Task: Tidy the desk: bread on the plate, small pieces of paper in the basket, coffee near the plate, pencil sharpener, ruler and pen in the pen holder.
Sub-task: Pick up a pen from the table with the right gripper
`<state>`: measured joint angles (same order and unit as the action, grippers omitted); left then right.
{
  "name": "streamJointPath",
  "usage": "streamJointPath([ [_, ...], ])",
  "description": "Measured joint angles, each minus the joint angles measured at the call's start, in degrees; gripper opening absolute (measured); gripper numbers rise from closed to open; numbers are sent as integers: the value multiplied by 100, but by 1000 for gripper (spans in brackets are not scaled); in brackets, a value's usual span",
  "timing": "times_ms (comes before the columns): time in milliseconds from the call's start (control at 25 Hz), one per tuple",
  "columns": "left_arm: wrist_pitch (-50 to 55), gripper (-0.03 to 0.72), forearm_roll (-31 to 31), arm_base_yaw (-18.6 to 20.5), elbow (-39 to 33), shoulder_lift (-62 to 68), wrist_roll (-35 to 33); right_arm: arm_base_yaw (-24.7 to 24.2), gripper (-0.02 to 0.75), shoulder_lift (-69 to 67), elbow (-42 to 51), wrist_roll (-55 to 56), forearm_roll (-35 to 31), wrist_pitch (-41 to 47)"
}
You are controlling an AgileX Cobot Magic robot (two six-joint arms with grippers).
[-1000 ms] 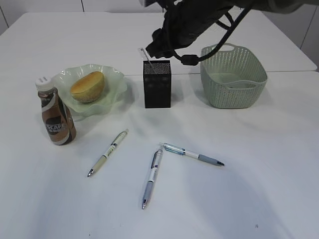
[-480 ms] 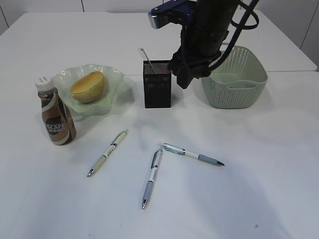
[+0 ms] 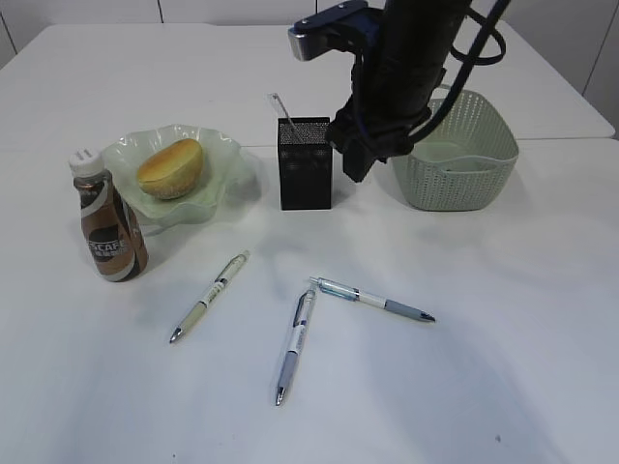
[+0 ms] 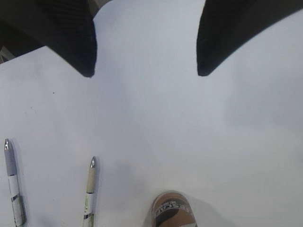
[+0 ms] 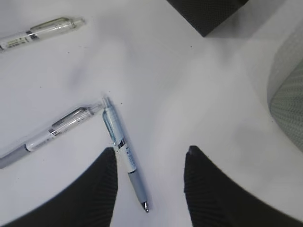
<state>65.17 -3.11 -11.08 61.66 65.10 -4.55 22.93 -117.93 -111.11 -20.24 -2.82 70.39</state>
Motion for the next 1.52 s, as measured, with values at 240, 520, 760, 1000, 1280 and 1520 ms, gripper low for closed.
streamJointPath([
  [240,4,466,0,0,0,0,0,0,373,504,1132,-545,-93,0],
  [520,4,466,0,0,0,0,0,0,373,1056,2392,-2062,-330,-74],
  [760,4,466,0,0,0,0,0,0,373,977,2567,-2699,-419,-779],
  [1000,4,466,0,0,4,0,0,0,373,519,2577,-2829,-456,-1209],
  [1280,4,466,0,0,4,0,0,0,373,149,2577,-2841,-379,-1599],
  [1520,4,466,0,0,4,0,0,0,345,-13,2449,-2851,-356,-1756],
])
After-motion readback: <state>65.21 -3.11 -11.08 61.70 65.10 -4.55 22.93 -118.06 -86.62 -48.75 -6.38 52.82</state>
